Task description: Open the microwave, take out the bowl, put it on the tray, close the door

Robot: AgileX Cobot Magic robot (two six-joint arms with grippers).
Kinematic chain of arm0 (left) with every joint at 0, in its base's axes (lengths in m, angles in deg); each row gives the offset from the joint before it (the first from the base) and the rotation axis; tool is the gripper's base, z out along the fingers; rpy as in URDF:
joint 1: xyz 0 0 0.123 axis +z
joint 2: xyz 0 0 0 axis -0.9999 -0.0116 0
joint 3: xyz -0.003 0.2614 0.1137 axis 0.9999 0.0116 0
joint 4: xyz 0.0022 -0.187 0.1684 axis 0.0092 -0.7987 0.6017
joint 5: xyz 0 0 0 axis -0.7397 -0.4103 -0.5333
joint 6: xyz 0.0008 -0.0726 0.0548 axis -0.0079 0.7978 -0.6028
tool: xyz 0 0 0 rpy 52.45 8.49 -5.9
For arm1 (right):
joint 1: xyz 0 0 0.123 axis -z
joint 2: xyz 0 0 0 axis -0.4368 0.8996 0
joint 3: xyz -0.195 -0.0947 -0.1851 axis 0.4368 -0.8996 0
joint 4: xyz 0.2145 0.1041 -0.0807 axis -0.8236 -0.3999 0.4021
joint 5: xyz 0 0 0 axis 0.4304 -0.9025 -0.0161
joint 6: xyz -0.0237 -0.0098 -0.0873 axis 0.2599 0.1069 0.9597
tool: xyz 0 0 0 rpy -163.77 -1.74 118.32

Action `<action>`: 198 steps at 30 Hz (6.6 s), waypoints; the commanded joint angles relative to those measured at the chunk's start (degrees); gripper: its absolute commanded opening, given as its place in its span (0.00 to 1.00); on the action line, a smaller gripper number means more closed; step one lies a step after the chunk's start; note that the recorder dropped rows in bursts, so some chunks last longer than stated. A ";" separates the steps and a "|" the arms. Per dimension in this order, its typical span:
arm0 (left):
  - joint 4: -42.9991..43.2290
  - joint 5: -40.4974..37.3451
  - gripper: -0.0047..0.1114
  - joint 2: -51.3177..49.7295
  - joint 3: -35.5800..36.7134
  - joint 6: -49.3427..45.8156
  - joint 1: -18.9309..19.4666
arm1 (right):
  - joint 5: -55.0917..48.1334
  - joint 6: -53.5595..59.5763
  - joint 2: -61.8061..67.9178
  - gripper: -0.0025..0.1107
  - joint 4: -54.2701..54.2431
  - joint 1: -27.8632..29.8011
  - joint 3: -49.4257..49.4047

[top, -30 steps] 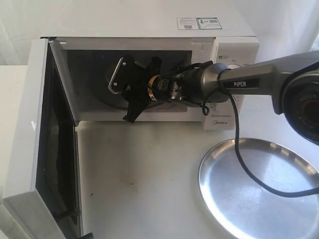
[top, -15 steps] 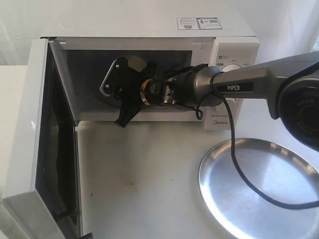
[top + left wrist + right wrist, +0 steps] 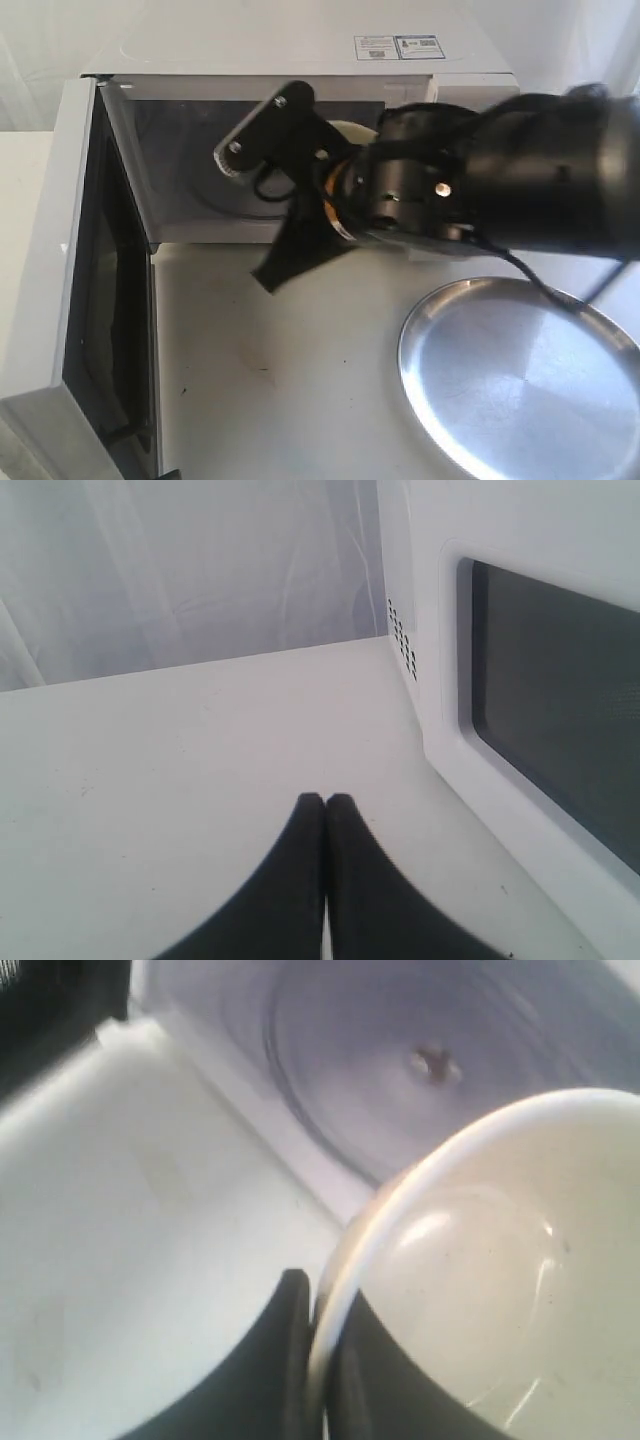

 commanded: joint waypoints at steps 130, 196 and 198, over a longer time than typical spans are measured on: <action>-0.45 0.21 0.04 0.12 -0.16 0.00 -0.23 | -9.51 4.46 1.56 0.02 23.08 -1.51 20.32; -0.45 0.21 0.04 0.12 -0.16 0.00 -0.23 | 4.99 -55.06 -76.31 0.02 34.12 20.02 -48.31; -0.45 0.21 0.04 0.12 -0.16 0.00 -0.23 | 6.12 -54.80 -79.35 0.02 34.22 23.64 -50.68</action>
